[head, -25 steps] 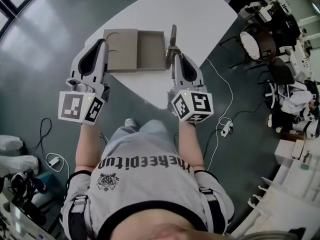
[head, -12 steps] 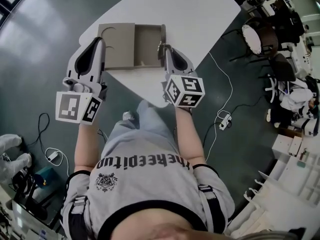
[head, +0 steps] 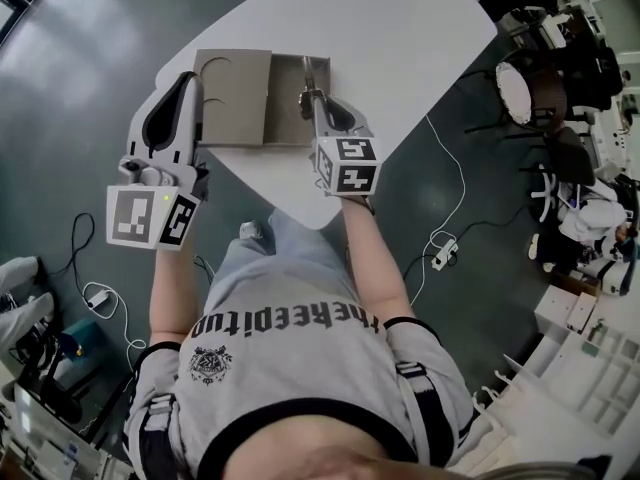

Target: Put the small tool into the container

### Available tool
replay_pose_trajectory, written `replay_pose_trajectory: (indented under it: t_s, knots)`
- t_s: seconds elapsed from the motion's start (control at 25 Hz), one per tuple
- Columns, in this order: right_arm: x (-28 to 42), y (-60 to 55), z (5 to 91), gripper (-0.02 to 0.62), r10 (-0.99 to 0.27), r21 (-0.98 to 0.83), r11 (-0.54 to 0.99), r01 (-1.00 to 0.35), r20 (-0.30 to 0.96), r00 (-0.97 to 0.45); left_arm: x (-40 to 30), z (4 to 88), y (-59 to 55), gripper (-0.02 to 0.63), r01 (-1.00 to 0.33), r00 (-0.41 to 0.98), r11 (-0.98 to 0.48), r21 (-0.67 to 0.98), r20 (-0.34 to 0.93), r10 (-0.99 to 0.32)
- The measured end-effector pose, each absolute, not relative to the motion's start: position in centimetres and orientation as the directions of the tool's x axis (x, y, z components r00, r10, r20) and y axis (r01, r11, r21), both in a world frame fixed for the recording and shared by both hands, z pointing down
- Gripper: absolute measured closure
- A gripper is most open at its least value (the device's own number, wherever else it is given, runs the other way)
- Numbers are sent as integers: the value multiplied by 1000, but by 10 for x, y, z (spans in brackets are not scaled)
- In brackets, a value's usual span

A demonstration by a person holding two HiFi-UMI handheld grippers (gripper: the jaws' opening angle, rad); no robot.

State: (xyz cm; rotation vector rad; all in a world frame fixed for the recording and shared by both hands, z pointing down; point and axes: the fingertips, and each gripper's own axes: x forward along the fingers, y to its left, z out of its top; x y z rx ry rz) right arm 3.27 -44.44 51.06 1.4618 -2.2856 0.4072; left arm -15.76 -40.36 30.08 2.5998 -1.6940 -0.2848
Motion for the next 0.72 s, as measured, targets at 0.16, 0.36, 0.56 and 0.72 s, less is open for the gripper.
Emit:
replay_pose_trajectory:
  t_s: [0.16, 0.36, 0.56, 0.72]
  knots:
    - [30, -456, 532, 572, -759, -15, 438, -899, 529, -379, -159, 303, -411, 594, -917, 366, -380, 120, -127, -922]
    - [23, -469, 556, 572, -718, 15, 478, -878, 583, -381, -167, 309, -420, 594, -933, 327, -339, 118, -112, -938]
    - [13, -475, 579, 572, -685, 57, 516, -855, 627, -372, -180, 317, -423, 594, -947, 290, -300, 117, -97, -952]
    - [3, -478, 586, 572, -661, 97, 553, -827, 656, -365, -187, 319, -424, 594, -955, 266, -274, 116, -86, -960]
